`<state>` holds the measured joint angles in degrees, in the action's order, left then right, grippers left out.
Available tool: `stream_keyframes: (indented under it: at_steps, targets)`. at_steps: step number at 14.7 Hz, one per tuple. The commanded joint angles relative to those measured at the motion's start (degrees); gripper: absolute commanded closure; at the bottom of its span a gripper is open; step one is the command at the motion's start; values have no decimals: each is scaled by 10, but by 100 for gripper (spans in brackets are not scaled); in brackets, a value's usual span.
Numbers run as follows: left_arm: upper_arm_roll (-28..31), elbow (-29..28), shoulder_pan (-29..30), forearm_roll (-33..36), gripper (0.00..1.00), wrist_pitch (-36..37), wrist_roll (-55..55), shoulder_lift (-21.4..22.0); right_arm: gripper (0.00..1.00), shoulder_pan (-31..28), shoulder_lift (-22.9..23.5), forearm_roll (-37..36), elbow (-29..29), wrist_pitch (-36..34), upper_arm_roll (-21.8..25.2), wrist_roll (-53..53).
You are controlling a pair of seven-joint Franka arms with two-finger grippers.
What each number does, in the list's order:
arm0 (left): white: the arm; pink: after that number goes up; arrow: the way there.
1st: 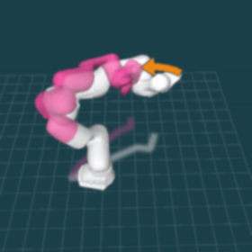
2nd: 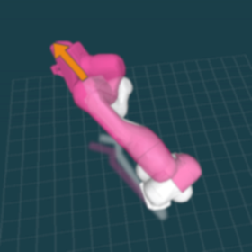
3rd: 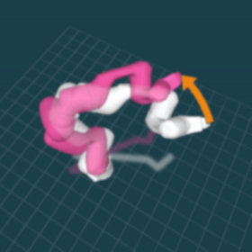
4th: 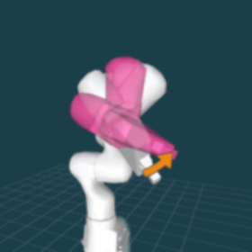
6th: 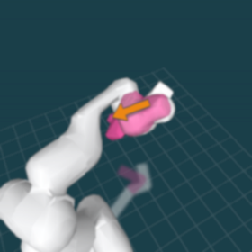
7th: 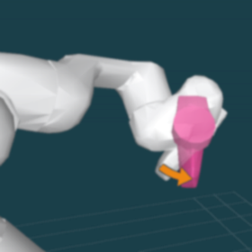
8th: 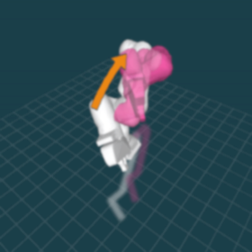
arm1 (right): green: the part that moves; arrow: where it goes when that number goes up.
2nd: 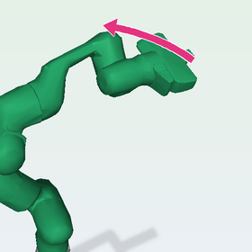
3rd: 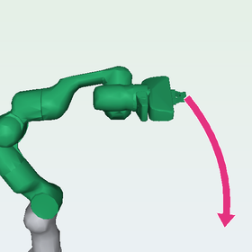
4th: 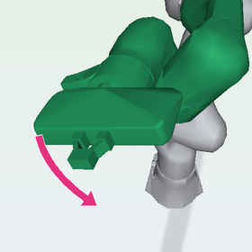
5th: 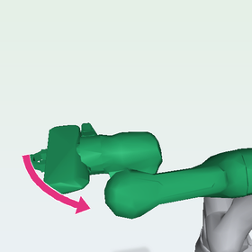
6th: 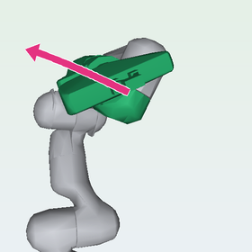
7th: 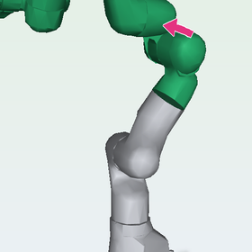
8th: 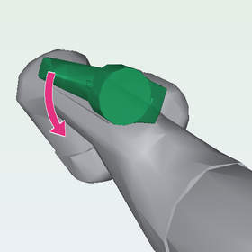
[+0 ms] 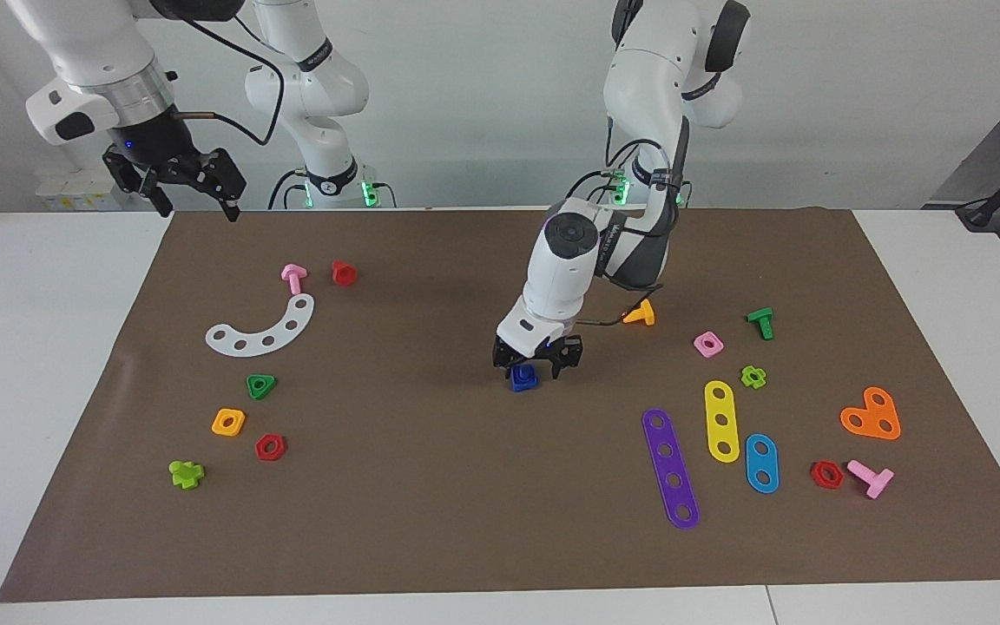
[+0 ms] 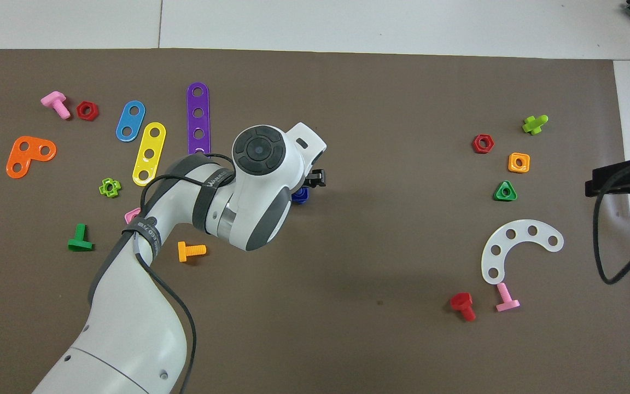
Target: Unscrew and place screws in storage area
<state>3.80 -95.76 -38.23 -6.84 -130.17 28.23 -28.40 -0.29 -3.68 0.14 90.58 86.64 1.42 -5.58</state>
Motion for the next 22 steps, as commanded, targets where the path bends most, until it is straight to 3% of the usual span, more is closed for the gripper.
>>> stream_keyframes:
  at_steps: [1, 6, 15, 22]
  targets:
    - [11, -22, -18, -2, 16, -22, -2, 8, 0, -2, -11, 0, 11, 7, -3, -6]
    - [11, -29, -22, 0, 25, -25, -5, 9, 0, -2, -10, 0, 11, 7, -4, -6]
    - [11, -45, -29, 11, 29, -46, -6, 11, 0, -2, -10, 0, 11, 7, -3, -6]
    - [11, -51, -31, 24, 39, -45, -11, 13, 0, -2, -10, 0, 11, 7, -3, -6]
